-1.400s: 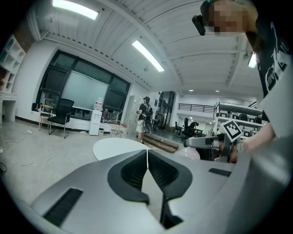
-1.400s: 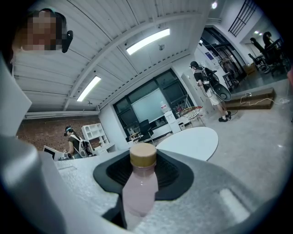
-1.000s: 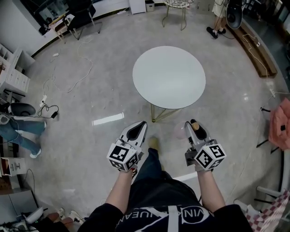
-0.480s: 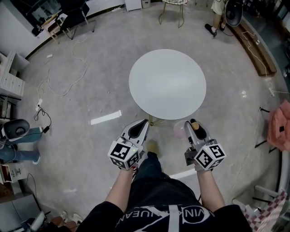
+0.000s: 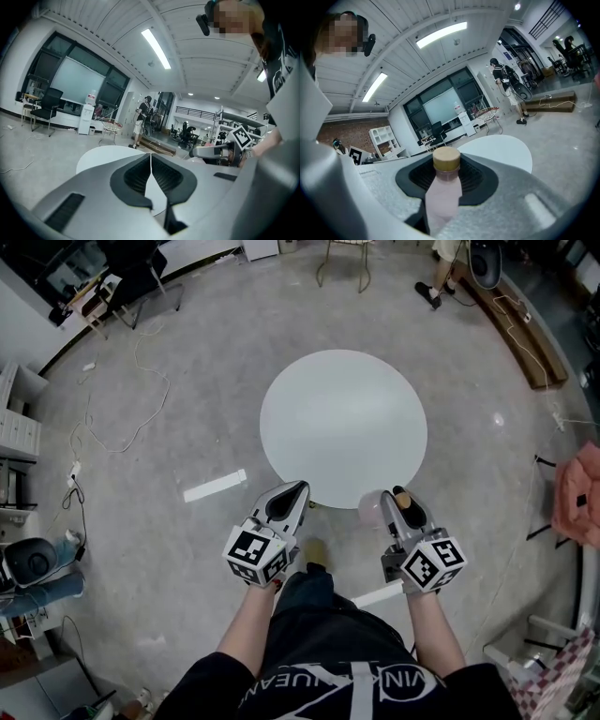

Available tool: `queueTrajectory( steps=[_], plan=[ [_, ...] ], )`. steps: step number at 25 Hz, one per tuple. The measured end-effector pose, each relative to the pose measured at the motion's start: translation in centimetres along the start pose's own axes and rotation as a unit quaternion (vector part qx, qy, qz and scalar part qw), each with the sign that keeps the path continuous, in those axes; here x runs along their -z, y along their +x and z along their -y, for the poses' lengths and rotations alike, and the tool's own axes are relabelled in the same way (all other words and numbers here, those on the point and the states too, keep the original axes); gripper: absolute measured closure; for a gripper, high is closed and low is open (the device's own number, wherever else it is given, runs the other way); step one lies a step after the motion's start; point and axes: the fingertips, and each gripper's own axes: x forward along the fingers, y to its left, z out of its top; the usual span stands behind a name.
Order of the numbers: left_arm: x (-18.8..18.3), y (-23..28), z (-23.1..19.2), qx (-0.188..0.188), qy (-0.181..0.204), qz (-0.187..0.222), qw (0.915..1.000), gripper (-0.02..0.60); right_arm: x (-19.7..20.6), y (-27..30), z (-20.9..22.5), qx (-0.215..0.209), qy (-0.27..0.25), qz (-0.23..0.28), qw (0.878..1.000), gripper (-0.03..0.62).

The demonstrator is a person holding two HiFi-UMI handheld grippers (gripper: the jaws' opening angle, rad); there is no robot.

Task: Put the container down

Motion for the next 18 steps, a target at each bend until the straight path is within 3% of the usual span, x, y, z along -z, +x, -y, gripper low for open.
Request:
queueTrajectory(
  steps=[10, 18],
  plan=[
    [-0.5, 3.9, -3.0, 0.019, -0.008, -0.007, 0.9998, 0.566, -0.7, 3.3, 2.0, 0.019, 0.001, -0.006, 1.000, 0.465],
    [0.8, 3.9, -5.4, 0.000, -0.023, -0.014, 0.9996, 0.566, 0.1, 5.9, 2.3, 0.008, 0.000, -0.022, 1.000, 0.465]
  ],
)
